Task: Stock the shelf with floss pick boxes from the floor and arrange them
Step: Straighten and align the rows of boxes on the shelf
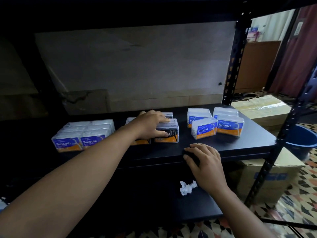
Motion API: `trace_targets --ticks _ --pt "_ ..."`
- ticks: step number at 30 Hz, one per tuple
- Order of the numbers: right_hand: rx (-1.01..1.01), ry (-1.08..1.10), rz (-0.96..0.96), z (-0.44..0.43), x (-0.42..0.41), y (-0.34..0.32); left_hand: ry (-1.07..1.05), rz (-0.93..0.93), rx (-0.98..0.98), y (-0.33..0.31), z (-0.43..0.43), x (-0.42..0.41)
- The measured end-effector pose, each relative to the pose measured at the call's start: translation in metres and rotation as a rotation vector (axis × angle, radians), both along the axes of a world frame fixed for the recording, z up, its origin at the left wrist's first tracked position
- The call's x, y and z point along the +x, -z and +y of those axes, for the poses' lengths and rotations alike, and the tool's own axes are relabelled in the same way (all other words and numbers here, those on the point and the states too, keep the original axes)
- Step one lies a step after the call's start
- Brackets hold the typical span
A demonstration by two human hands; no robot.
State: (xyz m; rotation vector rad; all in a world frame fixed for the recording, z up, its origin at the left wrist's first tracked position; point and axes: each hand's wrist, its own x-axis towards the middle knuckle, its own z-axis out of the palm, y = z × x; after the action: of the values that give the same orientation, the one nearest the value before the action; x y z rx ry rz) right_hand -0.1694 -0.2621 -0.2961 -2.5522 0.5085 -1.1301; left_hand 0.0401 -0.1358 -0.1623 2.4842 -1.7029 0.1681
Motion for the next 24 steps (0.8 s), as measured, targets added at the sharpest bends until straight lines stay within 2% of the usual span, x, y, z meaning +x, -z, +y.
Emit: trace_targets --ticks 8,24 --pt "-0.005 -0.001 -0.004 0.0015 0.0007 0.0006 -0.035 0.009 -0.061 0.0024 0.0007 -0.0010" --pt "-0.014 0.001 -0.008 0.0020 0.0005 0.0009 -0.051 0.019 -0.057 0.0019 0.0098 0.0031"
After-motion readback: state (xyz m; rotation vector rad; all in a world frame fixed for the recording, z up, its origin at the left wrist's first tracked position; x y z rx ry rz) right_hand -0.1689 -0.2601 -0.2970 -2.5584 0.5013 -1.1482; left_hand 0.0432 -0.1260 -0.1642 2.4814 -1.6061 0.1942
